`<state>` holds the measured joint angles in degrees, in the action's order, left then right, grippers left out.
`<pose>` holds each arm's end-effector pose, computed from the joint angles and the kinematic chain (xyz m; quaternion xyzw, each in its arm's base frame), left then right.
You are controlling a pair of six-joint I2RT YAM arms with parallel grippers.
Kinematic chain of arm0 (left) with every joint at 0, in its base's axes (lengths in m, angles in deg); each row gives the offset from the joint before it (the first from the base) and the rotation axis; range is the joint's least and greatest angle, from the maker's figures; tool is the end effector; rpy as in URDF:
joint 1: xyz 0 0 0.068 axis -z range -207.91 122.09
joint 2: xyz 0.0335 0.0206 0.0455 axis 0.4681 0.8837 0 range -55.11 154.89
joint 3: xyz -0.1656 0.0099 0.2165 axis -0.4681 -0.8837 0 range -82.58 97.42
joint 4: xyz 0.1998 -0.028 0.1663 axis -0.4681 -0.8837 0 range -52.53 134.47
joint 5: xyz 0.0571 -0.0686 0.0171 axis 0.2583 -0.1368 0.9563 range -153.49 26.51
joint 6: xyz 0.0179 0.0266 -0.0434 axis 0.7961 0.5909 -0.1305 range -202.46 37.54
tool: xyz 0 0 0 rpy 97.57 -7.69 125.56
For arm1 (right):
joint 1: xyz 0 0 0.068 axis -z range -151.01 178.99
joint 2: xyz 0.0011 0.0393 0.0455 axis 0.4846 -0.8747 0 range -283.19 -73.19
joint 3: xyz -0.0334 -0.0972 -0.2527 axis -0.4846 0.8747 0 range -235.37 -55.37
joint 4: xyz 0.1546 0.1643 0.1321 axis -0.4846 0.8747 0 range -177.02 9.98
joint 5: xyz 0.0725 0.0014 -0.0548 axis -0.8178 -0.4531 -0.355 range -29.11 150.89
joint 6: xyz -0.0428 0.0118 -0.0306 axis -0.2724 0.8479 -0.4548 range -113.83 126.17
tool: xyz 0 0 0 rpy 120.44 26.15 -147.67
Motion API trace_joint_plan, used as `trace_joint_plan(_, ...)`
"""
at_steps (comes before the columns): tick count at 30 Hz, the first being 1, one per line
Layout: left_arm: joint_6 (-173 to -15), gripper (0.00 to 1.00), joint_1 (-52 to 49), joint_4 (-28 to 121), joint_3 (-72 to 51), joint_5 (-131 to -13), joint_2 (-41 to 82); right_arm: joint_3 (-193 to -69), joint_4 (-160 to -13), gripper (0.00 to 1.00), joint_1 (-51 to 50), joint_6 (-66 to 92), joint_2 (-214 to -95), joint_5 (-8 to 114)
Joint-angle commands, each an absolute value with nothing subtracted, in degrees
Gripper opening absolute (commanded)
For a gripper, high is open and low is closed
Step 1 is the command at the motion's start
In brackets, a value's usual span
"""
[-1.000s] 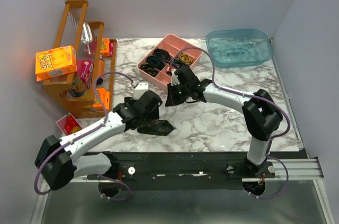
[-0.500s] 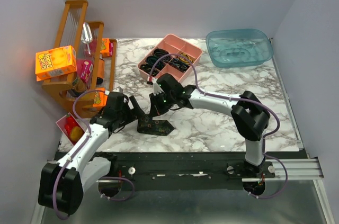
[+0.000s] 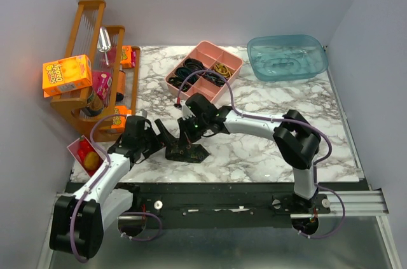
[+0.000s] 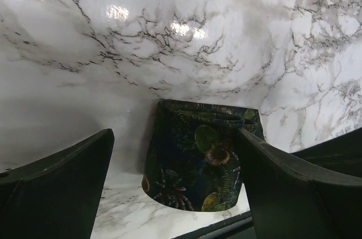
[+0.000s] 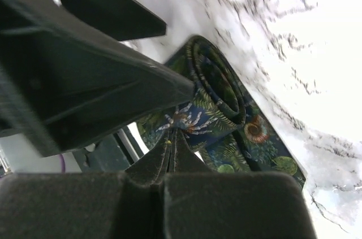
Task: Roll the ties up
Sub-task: Roll the tie at the center of the board.
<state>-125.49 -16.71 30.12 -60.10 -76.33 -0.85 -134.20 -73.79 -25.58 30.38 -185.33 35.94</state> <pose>0.1760 -0.0429 0.1714 -0.2126 0.8979 -0.2616 0.2832 0.2373 0.3591 0.1965 -0.3147 0.8544 0.3844 0.1520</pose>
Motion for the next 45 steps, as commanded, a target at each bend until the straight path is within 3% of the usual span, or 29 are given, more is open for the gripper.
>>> trace_joint_plan(1, -126.4, 0.99, -17.2, 33.0, -61.9, -79.8, -1.5, -131.9, -73.5, 0.02, -26.5, 31.2, -188.0, 35.4)
trace_joint_plan(9, -129.2, 0.98, -17.2, 37.0, -66.2, -82.2, -5.6, -131.0, -73.1, 0.02, -26.6, 31.4, -189.3, 35.5)
trace_joint_plan(13, -131.1, 0.92, -17.1, 40.5, -69.6, -84.0, -8.5, -131.2, -73.0, 0.02, -26.5, 31.5, -189.3, 35.9)
trace_joint_plan(19, -132.8, 0.79, -17.1, 44.2, -73.1, -86.6, -9.0, -131.7, -73.0, 0.02, -26.5, 31.7, -189.4, 36.1)
trace_joint_plan(26, -134.5, 0.53, -17.1, 50.6, -74.7, -87.4, -8.4, -132.2, -73.0, 0.02, -26.6, 31.8, -189.7, 36.8)
trace_joint_plan(45, -141.7, 0.52, -17.1, 66.3, -78.2, -74.6, -5.5, -133.9, -67.8, 0.01, -25.8, 28.3, -185.8, 48.8)
